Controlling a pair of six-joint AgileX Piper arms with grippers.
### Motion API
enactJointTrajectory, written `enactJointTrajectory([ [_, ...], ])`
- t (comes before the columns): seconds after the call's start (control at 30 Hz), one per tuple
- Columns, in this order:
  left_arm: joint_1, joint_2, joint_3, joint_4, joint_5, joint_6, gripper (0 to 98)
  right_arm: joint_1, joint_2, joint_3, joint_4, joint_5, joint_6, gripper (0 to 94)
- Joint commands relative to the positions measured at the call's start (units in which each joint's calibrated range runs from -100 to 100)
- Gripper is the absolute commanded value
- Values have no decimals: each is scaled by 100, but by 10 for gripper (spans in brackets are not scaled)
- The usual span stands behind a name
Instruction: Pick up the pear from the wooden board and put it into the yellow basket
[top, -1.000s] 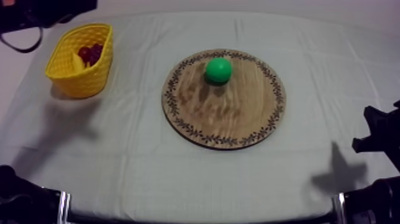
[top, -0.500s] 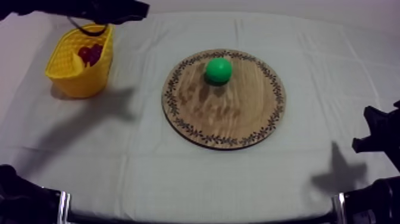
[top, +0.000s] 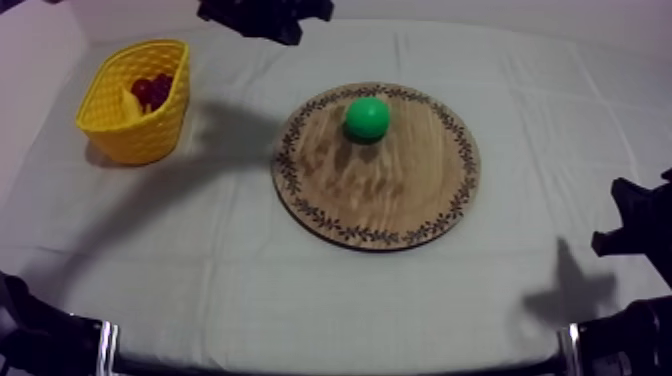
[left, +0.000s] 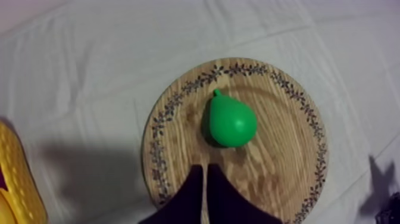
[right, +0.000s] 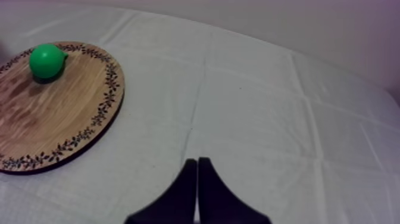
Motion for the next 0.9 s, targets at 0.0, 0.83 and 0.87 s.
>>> enactJointTrajectory([
  [0.0,13,356,-427,37,144,55,0,1,4,0,0,0,1,3],
  [0.83,302,2194,-3201,224,1479,384,129,1,4,0,0,0,1,3],
  [0.87,302,2204,-3207,228,1527,372,198,1,4,0,0,0,1,3],
])
